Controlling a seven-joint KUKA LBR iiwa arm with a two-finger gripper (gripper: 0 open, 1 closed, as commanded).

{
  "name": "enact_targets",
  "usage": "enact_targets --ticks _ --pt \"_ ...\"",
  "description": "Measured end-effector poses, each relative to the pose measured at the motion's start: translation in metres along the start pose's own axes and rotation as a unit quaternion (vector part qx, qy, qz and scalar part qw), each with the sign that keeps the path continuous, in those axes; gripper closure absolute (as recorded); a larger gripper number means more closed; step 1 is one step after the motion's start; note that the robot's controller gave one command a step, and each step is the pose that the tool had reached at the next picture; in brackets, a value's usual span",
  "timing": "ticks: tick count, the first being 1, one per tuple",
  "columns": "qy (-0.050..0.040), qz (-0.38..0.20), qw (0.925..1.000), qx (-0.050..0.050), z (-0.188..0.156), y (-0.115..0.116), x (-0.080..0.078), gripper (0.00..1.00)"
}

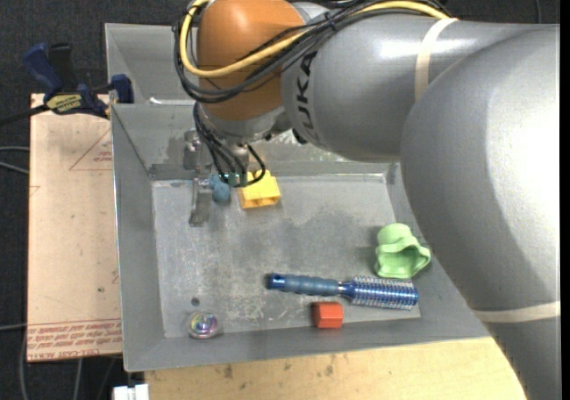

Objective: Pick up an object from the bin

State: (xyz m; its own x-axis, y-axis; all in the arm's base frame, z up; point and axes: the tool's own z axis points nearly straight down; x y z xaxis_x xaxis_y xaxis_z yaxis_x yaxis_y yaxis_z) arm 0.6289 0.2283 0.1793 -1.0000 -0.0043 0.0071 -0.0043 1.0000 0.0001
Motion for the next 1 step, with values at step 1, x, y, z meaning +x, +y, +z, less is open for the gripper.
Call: enact_targets --ticks 1 --pt "-0.0018 0.004 1.0 0.001 0.0459 -0.0533 -0.0133 0.0"
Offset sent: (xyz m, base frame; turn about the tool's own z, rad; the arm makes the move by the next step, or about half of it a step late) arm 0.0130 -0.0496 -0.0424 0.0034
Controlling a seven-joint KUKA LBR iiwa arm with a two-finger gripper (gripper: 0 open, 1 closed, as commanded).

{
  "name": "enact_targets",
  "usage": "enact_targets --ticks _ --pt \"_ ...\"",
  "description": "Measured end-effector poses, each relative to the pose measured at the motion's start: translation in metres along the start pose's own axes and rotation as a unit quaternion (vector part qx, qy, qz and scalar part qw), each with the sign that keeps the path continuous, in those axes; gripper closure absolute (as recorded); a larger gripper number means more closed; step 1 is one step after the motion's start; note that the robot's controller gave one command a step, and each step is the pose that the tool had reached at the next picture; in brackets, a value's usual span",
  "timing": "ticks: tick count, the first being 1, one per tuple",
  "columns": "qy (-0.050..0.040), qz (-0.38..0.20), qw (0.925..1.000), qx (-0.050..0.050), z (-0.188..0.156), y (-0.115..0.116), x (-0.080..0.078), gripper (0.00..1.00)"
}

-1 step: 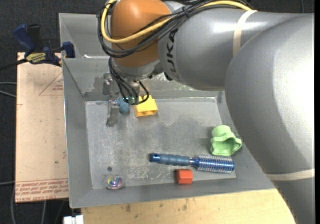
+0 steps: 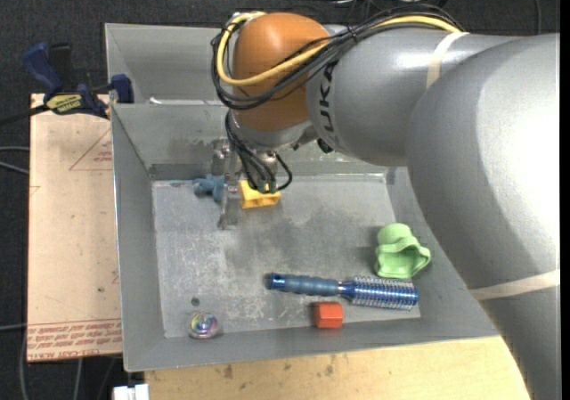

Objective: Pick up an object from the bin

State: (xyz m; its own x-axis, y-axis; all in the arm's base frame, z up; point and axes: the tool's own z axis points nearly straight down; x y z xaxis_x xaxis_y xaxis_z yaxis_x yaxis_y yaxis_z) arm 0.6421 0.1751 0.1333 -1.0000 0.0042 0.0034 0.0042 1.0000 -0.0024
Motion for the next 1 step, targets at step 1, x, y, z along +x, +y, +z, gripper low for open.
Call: enact_targets --ticks 1 --pt "-0.0024 0.132 0.9913 -0.001 -0.0295 -0.079 0.0153 0.0"
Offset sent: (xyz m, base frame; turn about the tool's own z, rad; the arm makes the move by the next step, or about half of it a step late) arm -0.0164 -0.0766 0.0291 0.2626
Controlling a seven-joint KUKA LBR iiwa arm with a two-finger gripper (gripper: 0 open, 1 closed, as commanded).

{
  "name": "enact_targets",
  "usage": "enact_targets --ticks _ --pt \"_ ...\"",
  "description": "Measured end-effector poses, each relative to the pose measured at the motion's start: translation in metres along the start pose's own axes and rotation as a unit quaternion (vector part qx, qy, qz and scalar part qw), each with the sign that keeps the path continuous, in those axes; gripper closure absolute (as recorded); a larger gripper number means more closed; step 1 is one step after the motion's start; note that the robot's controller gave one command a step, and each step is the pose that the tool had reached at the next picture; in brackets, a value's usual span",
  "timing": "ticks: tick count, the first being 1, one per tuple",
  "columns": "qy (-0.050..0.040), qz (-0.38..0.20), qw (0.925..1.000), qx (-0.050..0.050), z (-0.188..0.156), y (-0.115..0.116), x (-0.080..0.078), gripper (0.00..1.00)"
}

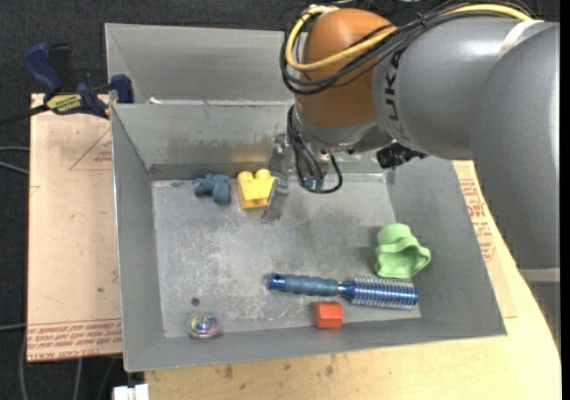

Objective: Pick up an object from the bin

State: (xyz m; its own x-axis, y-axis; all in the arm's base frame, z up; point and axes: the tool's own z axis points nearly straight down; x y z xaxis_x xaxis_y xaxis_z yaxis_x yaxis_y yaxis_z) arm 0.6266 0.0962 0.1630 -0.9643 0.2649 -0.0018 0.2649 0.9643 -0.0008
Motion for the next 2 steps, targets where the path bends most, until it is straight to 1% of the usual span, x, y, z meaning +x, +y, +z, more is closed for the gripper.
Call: enact_targets --ticks 1,2 --pt "-0.0003 0.033 0.9994 -0.004 -0.013 0.14 0.045 0.0" --pt "0.0013 -0.108 0.9942 0.0 0.095 0.105 0.009 0.0"
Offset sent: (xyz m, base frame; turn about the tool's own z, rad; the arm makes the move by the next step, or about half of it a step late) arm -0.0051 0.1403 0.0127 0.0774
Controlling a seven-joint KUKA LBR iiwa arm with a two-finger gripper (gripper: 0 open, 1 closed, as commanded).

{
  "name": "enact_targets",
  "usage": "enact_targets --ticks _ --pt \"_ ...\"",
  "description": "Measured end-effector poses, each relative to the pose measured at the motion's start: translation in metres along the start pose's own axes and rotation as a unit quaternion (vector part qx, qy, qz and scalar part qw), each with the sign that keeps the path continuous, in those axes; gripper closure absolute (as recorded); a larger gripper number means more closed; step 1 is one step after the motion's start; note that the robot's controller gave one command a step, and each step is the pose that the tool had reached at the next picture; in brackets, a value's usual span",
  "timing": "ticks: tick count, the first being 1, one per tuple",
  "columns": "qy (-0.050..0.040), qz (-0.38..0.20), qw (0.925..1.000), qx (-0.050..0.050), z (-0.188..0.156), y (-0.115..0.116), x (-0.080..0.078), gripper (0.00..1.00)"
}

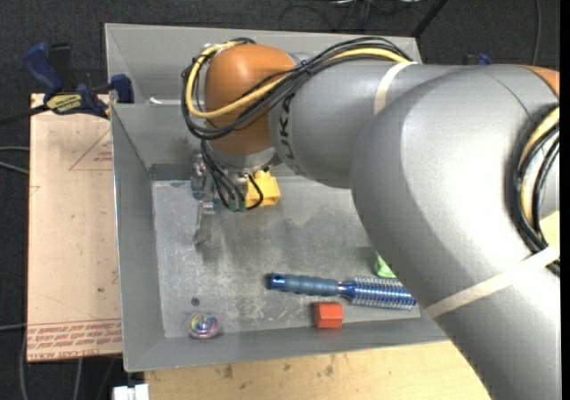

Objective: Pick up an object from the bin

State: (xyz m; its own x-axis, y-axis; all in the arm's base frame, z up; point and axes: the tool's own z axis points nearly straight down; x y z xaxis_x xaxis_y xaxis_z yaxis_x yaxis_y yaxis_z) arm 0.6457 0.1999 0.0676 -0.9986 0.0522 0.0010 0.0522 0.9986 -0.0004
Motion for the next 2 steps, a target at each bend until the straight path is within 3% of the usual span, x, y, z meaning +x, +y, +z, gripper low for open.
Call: enact_targets --ticks 1,2 --pt "-0.0021 0.0 1.0 -0.002 -0.003 0.002 -0.001 1.0" --pt "-0.0006 -0.013 0.9999 -0.001 -0.01 -0.01 0.021 1.0"
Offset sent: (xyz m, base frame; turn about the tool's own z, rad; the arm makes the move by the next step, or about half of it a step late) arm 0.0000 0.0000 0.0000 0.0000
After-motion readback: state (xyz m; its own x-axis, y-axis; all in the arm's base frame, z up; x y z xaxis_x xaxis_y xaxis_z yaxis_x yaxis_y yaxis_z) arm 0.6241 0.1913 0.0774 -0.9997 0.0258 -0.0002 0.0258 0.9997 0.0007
